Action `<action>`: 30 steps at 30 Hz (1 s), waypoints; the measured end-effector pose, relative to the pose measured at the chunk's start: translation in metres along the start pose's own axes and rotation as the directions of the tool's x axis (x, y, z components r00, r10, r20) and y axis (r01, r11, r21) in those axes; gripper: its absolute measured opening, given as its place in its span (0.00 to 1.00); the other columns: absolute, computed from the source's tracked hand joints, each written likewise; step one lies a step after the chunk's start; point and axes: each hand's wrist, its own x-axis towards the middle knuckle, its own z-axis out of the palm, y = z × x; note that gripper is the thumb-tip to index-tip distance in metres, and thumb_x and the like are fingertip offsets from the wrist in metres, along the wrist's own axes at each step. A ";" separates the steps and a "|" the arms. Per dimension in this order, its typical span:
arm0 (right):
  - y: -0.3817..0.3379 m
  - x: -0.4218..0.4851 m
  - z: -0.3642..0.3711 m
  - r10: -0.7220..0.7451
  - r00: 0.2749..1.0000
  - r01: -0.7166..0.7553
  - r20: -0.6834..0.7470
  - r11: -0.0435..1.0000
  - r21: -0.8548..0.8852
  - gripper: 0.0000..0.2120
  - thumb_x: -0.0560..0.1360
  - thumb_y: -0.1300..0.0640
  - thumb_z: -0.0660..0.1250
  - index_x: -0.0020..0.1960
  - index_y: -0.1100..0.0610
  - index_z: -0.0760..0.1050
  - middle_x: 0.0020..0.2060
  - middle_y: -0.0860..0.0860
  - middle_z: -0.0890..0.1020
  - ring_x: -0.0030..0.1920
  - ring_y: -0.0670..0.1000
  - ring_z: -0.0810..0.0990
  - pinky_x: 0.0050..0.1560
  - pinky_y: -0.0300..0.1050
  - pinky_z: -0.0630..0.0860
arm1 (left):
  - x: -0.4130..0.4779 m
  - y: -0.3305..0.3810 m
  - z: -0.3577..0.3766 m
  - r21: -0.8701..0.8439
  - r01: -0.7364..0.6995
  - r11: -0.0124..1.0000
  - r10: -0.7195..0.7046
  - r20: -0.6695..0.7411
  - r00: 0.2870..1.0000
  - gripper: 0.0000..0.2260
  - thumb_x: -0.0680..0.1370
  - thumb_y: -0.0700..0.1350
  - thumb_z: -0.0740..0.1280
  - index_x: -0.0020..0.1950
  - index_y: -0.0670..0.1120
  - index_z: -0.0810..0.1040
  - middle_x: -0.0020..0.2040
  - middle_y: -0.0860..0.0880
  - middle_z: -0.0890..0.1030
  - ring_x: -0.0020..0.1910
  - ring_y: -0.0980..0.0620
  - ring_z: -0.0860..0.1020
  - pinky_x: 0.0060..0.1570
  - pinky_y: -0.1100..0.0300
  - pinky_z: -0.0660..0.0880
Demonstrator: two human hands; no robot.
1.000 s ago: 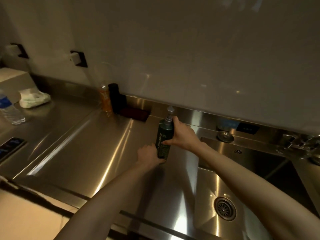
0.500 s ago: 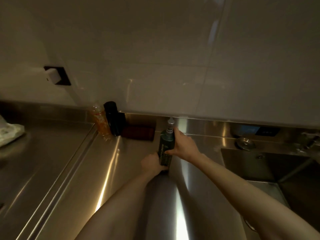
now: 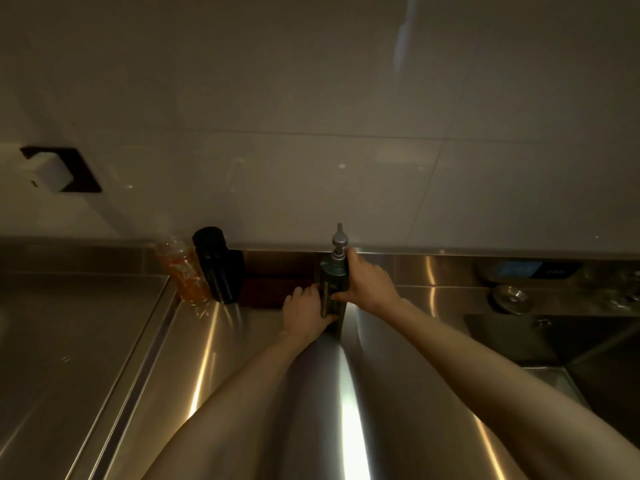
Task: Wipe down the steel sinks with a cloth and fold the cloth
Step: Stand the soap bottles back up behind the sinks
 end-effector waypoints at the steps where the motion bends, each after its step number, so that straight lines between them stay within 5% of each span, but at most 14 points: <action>1: -0.001 0.007 0.001 0.000 1.000 0.000 0.000 1.000 -0.014 0.35 0.66 0.49 0.76 0.65 0.57 0.60 0.61 0.56 0.76 0.54 0.60 0.79 0.48 0.52 0.76 | 0.007 -0.003 -0.002 0.019 -0.008 1.000 0.008 -0.003 1.000 0.23 0.72 0.58 0.70 0.61 0.47 0.70 0.58 0.48 0.77 0.59 0.48 0.71 0.56 0.54 0.67; 17: 0.002 0.059 0.011 0.085 0.996 -0.084 -0.014 0.992 0.090 0.37 0.67 0.55 0.75 0.68 0.57 0.58 0.63 0.58 0.74 0.58 0.61 0.77 0.52 0.54 0.75 | 0.058 0.003 -0.011 0.155 0.104 0.982 -0.108 0.019 0.994 0.22 0.73 0.57 0.69 0.61 0.47 0.70 0.59 0.49 0.77 0.62 0.48 0.69 0.57 0.54 0.65; 25: 0.002 0.049 0.007 0.068 0.994 -0.094 0.087 0.936 0.340 0.57 0.66 0.52 0.77 0.77 0.57 0.38 0.71 0.59 0.66 0.69 0.61 0.67 0.65 0.53 0.68 | 0.053 0.001 -0.023 0.160 0.134 0.978 -0.169 0.231 0.958 0.31 0.69 0.53 0.74 0.67 0.45 0.65 0.66 0.46 0.71 0.66 0.45 0.67 0.61 0.53 0.67; 30: 0.024 0.020 -0.031 0.037 0.997 -0.039 0.065 0.999 0.024 0.47 0.74 0.45 0.68 0.77 0.57 0.38 0.76 0.58 0.54 0.73 0.59 0.59 0.70 0.55 0.62 | 0.036 0.008 -0.059 0.301 0.024 0.953 -0.107 0.263 0.959 0.28 0.74 0.58 0.67 0.68 0.44 0.67 0.66 0.44 0.70 0.65 0.44 0.68 0.61 0.52 0.68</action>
